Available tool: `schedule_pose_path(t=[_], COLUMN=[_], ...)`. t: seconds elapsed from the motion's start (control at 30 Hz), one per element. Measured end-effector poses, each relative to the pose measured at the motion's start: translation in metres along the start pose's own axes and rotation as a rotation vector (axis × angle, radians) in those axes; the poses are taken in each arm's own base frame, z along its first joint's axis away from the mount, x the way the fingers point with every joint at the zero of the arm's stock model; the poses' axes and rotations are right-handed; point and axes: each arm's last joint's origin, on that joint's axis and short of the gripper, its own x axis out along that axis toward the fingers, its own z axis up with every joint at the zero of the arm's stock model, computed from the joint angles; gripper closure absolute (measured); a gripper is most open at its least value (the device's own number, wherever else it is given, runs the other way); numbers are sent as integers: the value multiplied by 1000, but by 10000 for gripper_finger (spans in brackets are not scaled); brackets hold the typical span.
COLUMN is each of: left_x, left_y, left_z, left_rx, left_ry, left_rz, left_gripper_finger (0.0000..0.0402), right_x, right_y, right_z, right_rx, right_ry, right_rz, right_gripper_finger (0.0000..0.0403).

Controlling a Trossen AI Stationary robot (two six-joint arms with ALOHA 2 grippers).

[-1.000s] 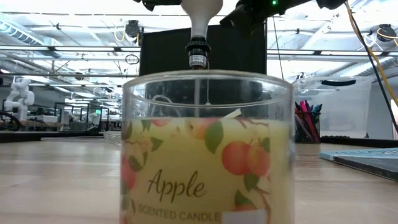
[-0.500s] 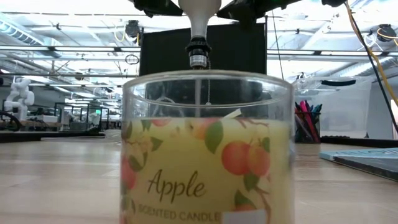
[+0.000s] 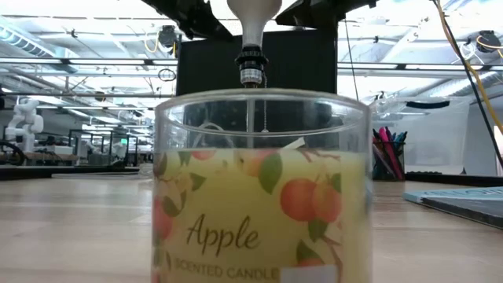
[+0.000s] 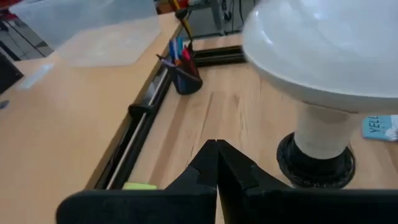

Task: Screw lightbulb
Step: Insert the lightbulb into the lamp

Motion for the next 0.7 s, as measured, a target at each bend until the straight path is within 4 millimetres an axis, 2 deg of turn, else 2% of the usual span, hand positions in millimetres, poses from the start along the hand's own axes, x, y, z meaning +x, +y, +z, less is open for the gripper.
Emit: schedule_pose_path(t=[0.17, 0.43, 0.57, 0.7], left_x=[-17, -27, -35, -50], left_y=[-2, -27, -30, -30], left_z=[9, 8, -8, -26], left_rx=[30, 68, 64, 28], left_ry=[-72, -248, -296, -337], left_rz=[-36, -101, -78, -62], left_gripper_finger=[402, 402, 402, 402], right_x=[-4, -7, -8, -16], right_y=[8, 17, 15, 7], right_z=[-1, -8, -5, -7], right_rx=[16, 129, 175, 212], right_ry=[23, 89, 33, 1], right_rz=[59, 122, 182, 169], right_gripper_finger=[403, 403, 403, 403])
